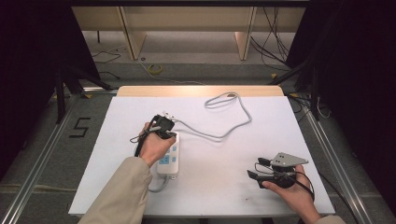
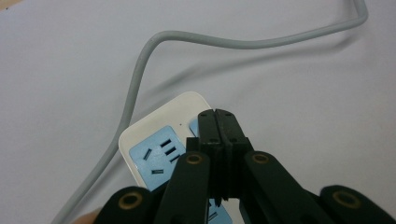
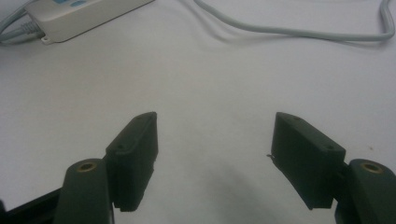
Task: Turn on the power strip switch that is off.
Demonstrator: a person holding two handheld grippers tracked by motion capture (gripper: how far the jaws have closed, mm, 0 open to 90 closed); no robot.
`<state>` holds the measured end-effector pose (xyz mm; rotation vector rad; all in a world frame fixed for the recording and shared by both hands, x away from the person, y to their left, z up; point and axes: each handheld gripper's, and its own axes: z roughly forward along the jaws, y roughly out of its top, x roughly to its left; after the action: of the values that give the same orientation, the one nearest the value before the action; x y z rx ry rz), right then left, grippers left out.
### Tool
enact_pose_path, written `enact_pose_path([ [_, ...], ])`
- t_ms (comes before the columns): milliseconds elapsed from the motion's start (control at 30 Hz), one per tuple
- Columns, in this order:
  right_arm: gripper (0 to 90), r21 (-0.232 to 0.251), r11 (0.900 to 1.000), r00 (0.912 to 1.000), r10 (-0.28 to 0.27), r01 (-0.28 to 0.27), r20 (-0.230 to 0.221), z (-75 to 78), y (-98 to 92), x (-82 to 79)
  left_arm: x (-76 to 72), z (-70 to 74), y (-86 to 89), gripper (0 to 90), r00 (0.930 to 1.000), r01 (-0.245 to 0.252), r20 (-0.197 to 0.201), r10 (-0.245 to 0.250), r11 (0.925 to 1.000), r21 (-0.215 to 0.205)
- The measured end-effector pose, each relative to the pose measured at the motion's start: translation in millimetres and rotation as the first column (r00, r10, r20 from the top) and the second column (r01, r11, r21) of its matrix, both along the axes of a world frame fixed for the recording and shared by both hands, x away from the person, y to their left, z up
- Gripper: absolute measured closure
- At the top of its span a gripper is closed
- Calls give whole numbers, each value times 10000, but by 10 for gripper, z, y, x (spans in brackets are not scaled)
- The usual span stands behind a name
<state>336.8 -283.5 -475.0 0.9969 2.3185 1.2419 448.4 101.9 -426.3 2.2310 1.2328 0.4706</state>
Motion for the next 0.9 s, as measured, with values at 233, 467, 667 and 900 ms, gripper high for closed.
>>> enact_pose_path([
  [233, 325, -9, 10000, 10000, 1, -1, 20, 1, -2, -2, 29, -18, -11, 898, 10000, -29, -65, 29, 10000, 67],
  [467, 325, -23, 10000, 10000, -2, 2, 14, 0, 0, -2, 56, -32, -22, 898, 9999, -36, -164, 38, 9999, 107],
  [667, 325, -18, 10000, 10000, -7, 7, 27, 1, -2, -1, 76, -34, -16, 898, 9998, -120, -181, 121, 9999, 75],
  [900, 325, -22, 10000, 10000, 35, -35, 19, 0, 2, 2, 97, -32, -13, 898, 9996, -96, -250, 99, 9999, 142],
])
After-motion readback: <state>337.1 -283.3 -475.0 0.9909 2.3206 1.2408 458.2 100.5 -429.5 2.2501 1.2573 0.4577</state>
